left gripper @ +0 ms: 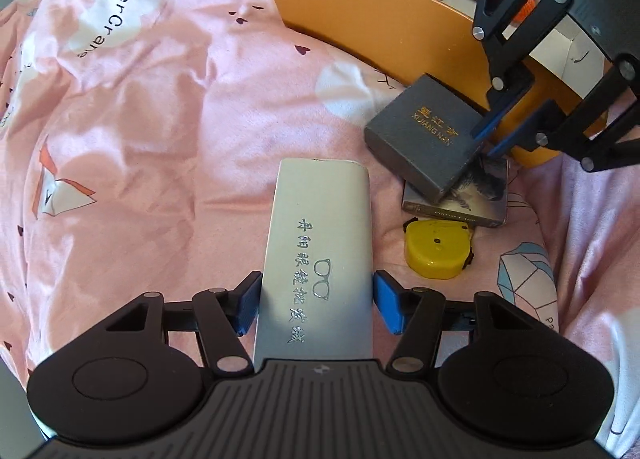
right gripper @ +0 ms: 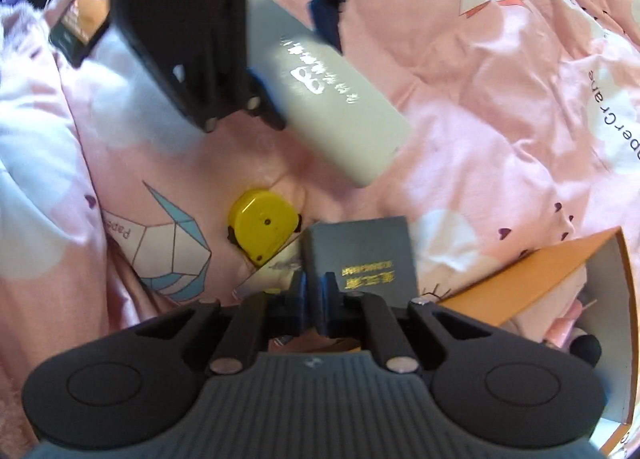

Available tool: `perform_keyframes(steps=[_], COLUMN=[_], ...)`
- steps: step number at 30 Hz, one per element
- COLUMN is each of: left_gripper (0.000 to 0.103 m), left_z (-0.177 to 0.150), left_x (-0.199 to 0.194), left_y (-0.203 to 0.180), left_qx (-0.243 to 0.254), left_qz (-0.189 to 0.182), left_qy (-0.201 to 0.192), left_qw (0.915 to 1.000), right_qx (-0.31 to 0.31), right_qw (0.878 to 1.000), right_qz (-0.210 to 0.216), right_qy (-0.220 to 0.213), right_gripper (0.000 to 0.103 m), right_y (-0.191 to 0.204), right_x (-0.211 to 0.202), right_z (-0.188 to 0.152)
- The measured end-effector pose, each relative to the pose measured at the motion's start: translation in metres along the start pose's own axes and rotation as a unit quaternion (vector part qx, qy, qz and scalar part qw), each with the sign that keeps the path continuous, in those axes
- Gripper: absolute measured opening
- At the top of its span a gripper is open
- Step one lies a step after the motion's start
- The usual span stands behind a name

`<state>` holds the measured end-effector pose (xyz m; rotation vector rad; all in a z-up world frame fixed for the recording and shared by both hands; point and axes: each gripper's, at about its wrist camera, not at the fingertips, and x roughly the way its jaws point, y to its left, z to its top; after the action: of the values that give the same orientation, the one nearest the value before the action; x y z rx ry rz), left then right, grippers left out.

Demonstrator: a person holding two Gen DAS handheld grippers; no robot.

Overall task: Organize objects
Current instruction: 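Lift the glasses case and black box and carry both toward the orange box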

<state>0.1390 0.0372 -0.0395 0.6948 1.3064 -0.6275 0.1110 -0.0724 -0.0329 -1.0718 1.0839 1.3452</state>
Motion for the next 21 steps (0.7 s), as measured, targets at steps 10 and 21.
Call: perform_keyframes(steps=[10, 21], left_gripper=[0.069, 0.068], left_z=[0.000, -0.002], left_x=[0.005, 0.004], left_y=[0.001, 0.006], left_qx=[-0.020, -0.028], left_qz=[-0.014, -0.026], left_qy=[-0.005, -0.025], left_qw=[0.9997, 0.9990], right_qx=[-0.007, 0.003], right_qw=[0.999, 0.998], right_qz=[-0.002, 0.007], right_qy=[0.032, 0.065], right_gripper=[0.086, 0.080], right_y=[-0.016, -0.039], right_x=[0.018, 0.045], right_z=[0.019, 0.028])
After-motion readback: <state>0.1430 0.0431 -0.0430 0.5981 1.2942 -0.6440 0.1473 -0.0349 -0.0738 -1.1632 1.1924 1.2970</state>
